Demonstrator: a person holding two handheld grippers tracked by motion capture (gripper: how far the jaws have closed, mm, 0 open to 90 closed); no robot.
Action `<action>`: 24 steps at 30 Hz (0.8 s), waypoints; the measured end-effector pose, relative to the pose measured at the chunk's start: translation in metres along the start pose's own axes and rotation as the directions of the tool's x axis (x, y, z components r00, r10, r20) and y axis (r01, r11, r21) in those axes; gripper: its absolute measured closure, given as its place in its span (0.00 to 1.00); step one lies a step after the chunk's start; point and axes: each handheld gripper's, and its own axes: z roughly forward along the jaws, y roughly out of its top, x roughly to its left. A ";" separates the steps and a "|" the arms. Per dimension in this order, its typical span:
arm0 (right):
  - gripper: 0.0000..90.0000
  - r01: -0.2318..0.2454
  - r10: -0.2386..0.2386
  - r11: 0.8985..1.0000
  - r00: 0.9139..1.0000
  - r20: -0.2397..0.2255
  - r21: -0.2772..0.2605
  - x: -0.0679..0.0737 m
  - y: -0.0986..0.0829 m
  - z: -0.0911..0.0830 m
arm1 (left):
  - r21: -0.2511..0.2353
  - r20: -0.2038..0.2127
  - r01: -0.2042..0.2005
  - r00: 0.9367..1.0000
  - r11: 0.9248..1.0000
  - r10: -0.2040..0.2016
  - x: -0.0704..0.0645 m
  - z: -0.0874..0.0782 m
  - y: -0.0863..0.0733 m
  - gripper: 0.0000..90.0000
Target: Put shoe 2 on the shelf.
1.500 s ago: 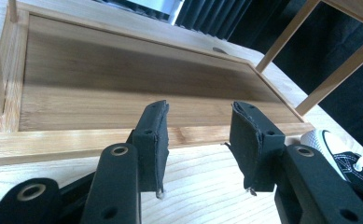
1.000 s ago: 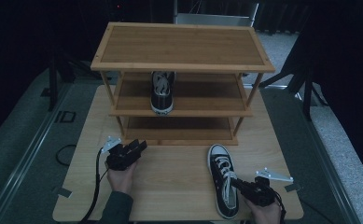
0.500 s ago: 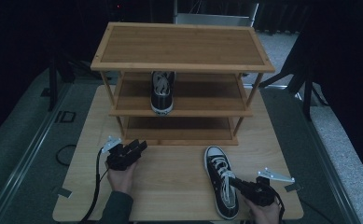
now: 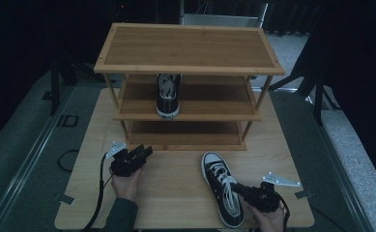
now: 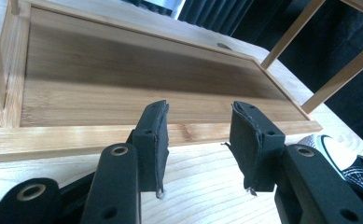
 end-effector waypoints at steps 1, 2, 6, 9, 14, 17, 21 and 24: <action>0.98 0.001 -0.001 1.000 1.000 -0.003 0.002 0.001 0.001 0.000 | -0.001 0.000 0.000 1.000 1.000 0.000 0.000 0.000 0.000 0.64; 0.98 0.006 -0.006 1.000 1.000 -0.006 0.002 0.002 0.001 0.001 | -0.001 -0.001 0.001 1.000 1.000 -0.001 0.000 0.000 0.000 0.64; 0.98 0.012 -0.012 1.000 1.000 -0.021 0.003 0.005 0.006 0.002 | 0.002 -0.006 0.002 1.000 1.000 -0.002 0.001 0.001 0.000 0.64; 0.98 0.017 -0.017 1.000 0.999 -0.035 -0.002 0.007 0.010 0.003 | 0.006 -0.008 0.002 1.000 1.000 -0.002 0.002 0.002 0.000 0.63; 0.98 0.031 -0.032 0.999 0.998 -0.055 -0.014 0.011 0.019 0.004 | 0.008 -0.009 0.002 1.000 1.000 -0.002 0.001 0.003 -0.001 0.63; 0.98 0.043 -0.044 0.999 0.997 -0.063 -0.019 0.014 0.024 0.004 | 0.009 -0.010 0.001 1.000 1.000 -0.001 0.001 0.003 -0.001 0.63; 0.98 0.060 -0.061 0.998 0.995 -0.074 -0.027 0.017 0.034 0.005 | 0.010 -0.009 0.000 1.000 1.000 0.000 0.001 0.003 -0.001 0.63; 0.98 0.062 -0.065 0.998 0.995 -0.082 -0.031 0.019 0.038 0.005 | 0.011 -0.010 0.000 1.000 1.000 0.000 0.001 0.003 -0.001 0.63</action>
